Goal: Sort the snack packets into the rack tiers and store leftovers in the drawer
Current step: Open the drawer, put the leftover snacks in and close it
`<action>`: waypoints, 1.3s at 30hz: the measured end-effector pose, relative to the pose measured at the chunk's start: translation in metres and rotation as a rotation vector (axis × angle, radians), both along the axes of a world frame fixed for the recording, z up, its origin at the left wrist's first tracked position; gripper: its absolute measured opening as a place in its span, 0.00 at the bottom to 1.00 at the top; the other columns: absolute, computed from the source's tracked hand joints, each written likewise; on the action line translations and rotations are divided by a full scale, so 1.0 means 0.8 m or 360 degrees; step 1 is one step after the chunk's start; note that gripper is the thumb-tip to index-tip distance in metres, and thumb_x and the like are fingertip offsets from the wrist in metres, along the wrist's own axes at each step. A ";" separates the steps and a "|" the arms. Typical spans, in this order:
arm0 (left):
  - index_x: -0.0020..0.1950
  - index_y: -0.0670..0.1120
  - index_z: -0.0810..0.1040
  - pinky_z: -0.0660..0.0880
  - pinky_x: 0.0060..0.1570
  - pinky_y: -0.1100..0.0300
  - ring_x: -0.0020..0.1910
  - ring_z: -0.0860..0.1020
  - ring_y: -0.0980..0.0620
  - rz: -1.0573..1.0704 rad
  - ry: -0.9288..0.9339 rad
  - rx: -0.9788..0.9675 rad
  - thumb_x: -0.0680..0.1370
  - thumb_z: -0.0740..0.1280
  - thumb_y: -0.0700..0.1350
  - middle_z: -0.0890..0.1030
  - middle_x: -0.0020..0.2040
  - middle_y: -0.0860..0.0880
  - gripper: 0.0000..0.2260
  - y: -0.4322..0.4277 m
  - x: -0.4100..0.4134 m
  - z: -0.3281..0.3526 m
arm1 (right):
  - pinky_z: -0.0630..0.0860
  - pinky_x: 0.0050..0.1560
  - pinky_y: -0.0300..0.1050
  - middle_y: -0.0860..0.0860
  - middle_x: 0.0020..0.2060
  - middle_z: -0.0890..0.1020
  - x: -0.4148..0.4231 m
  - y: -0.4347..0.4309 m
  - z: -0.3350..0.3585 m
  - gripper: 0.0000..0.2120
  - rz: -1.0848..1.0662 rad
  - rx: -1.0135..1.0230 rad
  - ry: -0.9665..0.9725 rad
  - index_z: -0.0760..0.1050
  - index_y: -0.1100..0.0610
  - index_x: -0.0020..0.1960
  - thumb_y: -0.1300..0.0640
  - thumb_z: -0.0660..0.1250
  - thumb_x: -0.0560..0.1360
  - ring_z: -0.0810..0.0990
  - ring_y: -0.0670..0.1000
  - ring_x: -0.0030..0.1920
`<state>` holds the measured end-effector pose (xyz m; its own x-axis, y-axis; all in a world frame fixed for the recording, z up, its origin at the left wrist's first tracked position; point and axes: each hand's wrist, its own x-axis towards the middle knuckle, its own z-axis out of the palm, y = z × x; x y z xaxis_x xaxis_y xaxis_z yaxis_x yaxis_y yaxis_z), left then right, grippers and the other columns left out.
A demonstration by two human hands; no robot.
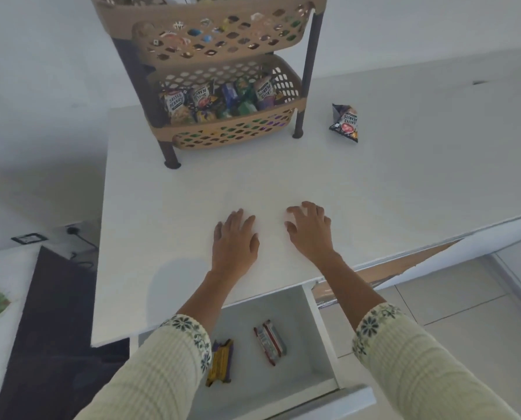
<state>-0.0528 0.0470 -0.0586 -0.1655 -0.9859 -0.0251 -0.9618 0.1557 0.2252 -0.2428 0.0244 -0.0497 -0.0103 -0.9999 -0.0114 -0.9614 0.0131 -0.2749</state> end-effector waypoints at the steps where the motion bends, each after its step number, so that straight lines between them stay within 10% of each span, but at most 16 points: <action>1: 0.76 0.50 0.61 0.54 0.75 0.45 0.78 0.55 0.46 0.0014 -0.0009 0.0005 0.82 0.54 0.52 0.58 0.78 0.46 0.22 -0.012 -0.001 -0.001 | 0.64 0.67 0.57 0.58 0.72 0.64 -0.012 -0.020 0.000 0.19 -0.0027 0.0004 0.0031 0.70 0.52 0.70 0.49 0.60 0.80 0.60 0.59 0.73; 10: 0.77 0.55 0.60 0.53 0.76 0.44 0.78 0.54 0.50 0.0060 0.0003 -0.0122 0.81 0.48 0.57 0.57 0.79 0.49 0.25 -0.045 0.007 -0.019 | 0.54 0.74 0.65 0.63 0.78 0.40 -0.117 -0.234 0.019 0.24 -0.0311 0.0081 0.0389 0.59 0.47 0.77 0.51 0.58 0.82 0.39 0.66 0.77; 18: 0.77 0.56 0.61 0.52 0.76 0.46 0.78 0.53 0.52 0.0101 0.0002 -0.0120 0.81 0.51 0.57 0.57 0.79 0.51 0.24 -0.044 0.004 -0.018 | 0.56 0.69 0.73 0.60 0.79 0.42 -0.141 -0.314 0.034 0.26 -0.0280 0.0256 0.0408 0.60 0.47 0.76 0.63 0.55 0.80 0.43 0.69 0.76; 39: 0.77 0.49 0.62 0.50 0.76 0.46 0.78 0.54 0.48 0.0078 0.0090 -0.0165 0.82 0.54 0.52 0.58 0.79 0.47 0.23 0.034 0.019 -0.017 | 0.70 0.68 0.58 0.53 0.78 0.57 0.034 0.035 -0.012 0.24 0.0012 -0.0261 -0.0206 0.74 0.60 0.67 0.74 0.56 0.75 0.53 0.63 0.77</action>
<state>-0.0373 0.0744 -0.0719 -0.1153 -0.9896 0.0856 -0.9550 0.1342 0.2644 -0.2158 0.0520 -0.0591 -0.0118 -0.9885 0.1509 -0.9178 -0.0492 -0.3940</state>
